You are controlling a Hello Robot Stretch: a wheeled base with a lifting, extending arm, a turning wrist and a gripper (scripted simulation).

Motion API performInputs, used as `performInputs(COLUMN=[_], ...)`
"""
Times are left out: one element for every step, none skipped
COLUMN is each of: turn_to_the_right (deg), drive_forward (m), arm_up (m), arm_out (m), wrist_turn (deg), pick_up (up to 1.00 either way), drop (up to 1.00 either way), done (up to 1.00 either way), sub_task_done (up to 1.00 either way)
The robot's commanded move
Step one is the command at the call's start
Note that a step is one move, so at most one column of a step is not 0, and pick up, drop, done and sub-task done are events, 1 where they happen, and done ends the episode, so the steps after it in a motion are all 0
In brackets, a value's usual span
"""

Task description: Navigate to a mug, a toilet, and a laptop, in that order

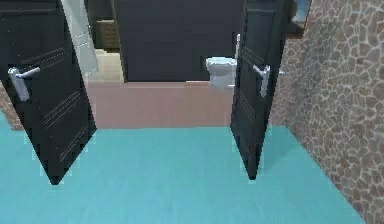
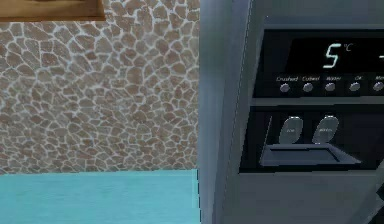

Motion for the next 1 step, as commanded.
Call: performInputs(turn_to_the_right=[0.0], drive_forward=[1.00], arm_up=[0.00], arm_out=[0.00], wrist_turn=[0.0], pick_up=[0.00], drop=[0.00], done=[0.00], sub_task_done=[0.00])
